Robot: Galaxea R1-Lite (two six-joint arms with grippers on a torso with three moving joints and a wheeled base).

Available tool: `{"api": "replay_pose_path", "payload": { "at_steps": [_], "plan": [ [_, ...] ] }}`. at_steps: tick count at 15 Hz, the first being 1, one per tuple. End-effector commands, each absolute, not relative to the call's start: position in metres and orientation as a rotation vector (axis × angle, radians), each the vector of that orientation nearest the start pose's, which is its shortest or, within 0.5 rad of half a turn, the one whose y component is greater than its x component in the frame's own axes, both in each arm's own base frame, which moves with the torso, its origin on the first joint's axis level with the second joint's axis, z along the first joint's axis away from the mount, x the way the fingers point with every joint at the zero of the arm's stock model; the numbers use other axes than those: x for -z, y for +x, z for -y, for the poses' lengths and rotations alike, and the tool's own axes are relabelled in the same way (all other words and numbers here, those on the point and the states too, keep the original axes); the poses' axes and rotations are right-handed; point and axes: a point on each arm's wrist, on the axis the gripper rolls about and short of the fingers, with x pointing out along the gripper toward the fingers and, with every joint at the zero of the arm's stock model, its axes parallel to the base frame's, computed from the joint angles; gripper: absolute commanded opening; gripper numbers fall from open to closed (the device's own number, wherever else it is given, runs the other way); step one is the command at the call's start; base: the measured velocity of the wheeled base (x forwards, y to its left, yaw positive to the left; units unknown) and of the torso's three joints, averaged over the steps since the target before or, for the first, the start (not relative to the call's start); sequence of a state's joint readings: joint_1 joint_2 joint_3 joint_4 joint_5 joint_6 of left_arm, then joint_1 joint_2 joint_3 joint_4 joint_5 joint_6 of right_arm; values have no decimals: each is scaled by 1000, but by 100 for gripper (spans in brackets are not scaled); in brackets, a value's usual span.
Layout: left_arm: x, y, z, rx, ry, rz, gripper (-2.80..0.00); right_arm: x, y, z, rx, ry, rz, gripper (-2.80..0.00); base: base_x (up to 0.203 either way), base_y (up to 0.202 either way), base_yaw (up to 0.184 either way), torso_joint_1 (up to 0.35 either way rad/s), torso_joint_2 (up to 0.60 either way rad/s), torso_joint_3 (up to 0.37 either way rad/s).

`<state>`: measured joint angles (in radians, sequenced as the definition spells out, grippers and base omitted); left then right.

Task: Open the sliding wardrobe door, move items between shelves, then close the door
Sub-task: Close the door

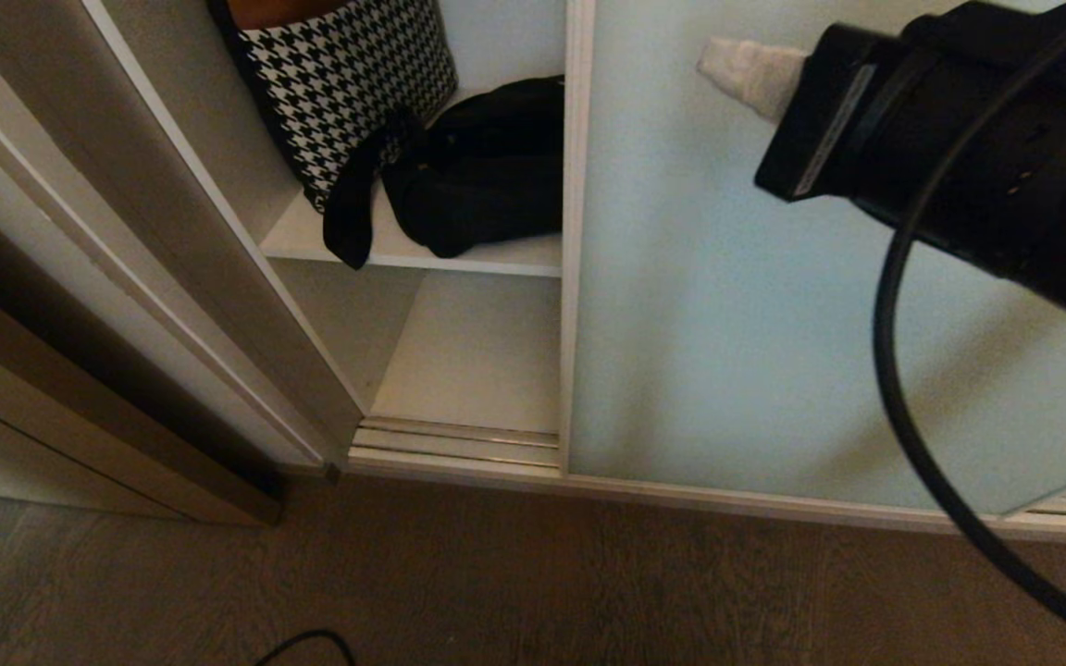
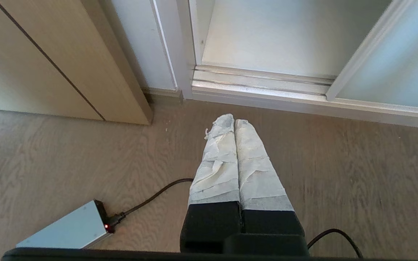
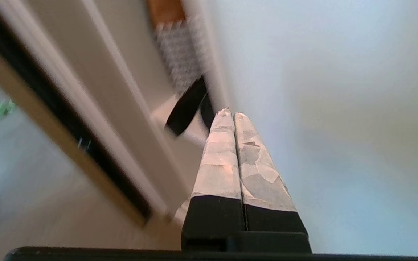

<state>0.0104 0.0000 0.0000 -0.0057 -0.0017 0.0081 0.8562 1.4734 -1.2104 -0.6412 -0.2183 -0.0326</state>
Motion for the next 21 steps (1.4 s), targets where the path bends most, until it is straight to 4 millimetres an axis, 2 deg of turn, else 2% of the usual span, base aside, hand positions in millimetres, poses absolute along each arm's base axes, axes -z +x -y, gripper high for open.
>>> {"api": "replay_pose_path", "payload": {
  "at_steps": [1,3,6,11,17,21],
  "plan": [
    [-76,-23,0,-9,8,5,-280,-393,140,-149,-573,232,447,-280,0,0,0,0,0,0],
    [-76,-23,0,-8,8,5,-280,-408,127,-108,-447,237,486,-280,0,0,0,0,0,0],
    [-76,-23,0,-9,8,5,-280,-417,111,-55,-224,195,514,-280,0,0,0,0,0,0],
    [-76,-23,0,-8,8,5,-280,-418,103,11,295,129,535,-280,0,0,0,0,0,0],
    [-76,-23,0,-9,8,5,-280,-406,73,66,881,94,499,-280,0,0,0,0,0,0],
    [-76,-23,0,-9,8,5,-280,-407,50,105,1164,87,542,-280,0,0,0,0,0,0]
  ]
}}
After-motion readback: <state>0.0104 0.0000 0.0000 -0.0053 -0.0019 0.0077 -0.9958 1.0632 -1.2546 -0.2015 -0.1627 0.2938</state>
